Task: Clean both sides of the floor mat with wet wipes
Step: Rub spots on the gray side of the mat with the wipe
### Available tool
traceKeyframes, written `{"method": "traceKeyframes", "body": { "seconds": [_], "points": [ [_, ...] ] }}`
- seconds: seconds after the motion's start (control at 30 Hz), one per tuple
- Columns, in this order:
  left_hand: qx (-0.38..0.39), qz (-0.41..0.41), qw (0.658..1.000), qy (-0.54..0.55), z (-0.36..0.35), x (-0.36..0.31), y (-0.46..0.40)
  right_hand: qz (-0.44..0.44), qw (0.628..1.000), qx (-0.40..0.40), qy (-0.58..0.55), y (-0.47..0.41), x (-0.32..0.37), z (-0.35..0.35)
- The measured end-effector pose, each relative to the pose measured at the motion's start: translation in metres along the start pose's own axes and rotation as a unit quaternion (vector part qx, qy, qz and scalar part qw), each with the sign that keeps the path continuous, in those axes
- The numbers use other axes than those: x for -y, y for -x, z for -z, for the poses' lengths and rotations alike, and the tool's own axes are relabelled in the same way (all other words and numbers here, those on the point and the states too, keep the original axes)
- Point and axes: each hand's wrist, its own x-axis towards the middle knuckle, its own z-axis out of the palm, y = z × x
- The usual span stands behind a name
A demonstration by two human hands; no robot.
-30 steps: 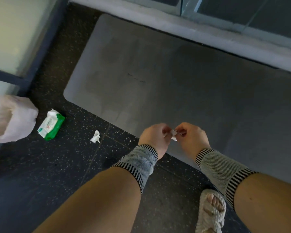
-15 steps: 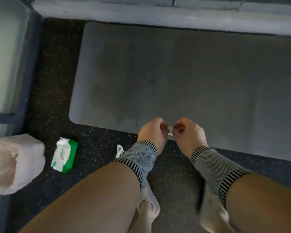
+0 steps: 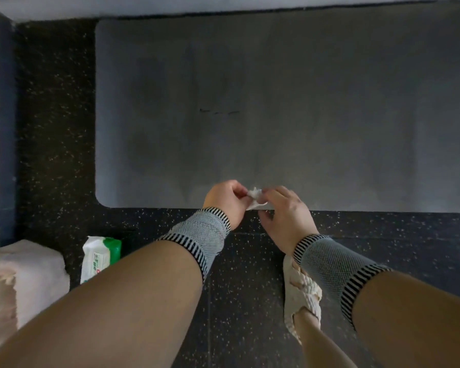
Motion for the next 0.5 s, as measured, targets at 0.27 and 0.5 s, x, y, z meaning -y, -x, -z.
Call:
{"method": "traceKeyframes", "body": {
  "seconds": [0.27,0.5],
  "points": [
    [0.122,-0.006,0.992,0.032,0.009,0.050,-0.050,-0.010,1.000,-0.021,0.009,-0.022,0.000,-0.062],
    [0.034,-0.142,0.975,-0.168,-0.021,0.112,-0.123,0.025,0.994,0.022,0.100,-0.092,-0.069,-0.116]
  ]
}}
